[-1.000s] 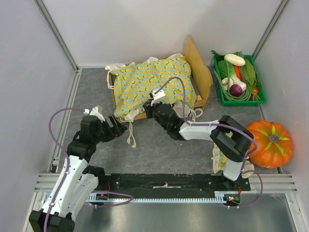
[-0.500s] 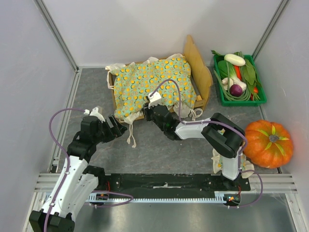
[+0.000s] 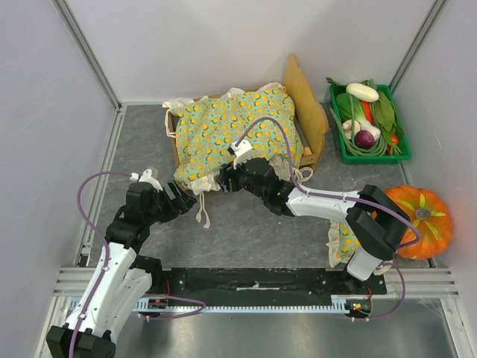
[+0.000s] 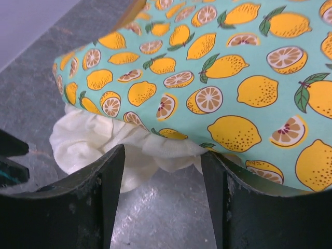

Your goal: Set up the pet bed

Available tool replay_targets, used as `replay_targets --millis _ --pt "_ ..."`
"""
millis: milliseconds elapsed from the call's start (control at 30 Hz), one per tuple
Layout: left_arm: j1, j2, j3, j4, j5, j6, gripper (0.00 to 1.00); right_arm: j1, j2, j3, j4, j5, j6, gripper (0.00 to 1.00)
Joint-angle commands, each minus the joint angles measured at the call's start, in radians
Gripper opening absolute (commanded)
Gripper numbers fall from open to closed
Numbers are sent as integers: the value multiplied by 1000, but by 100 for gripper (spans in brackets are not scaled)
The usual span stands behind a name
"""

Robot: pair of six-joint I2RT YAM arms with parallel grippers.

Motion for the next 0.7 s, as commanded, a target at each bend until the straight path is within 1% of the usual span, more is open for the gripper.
replay_targets --millis 0,167,267,400,500,533,567,600,633,667 --pt "4 -3 3 46 -7 -31 89 -6 -15 -27 -97 -66 18 68" --pt "4 -4 -4 51 -12 -40 89 -4 -29 -90 -55 -109 81 68" --pt "4 0 -10 61 -1 -46 89 -6 -10 -94 -35 -77 90 68" --pt "4 8 -7 69 13 -45 89 -9 54 -21 -15 -84 89 69" --pt "4 7 0 63 11 -42 89 -12 99 24 33 -64 98 69" --pt "4 5 0 61 10 -42 89 -12 131 36 47 -42 95 68" --pt "4 2 0 63 11 -45 89 -15 145 69 48 -20 96 63" --pt "4 -3 -1 63 13 -45 89 -18 157 80 45 -8 96 55" --pt "4 -1 -1 63 14 -45 89 -21 163 85 71 -3 95 37" --pt "4 -6 -1 61 16 -43 89 -23 159 91 80 9 84 27"
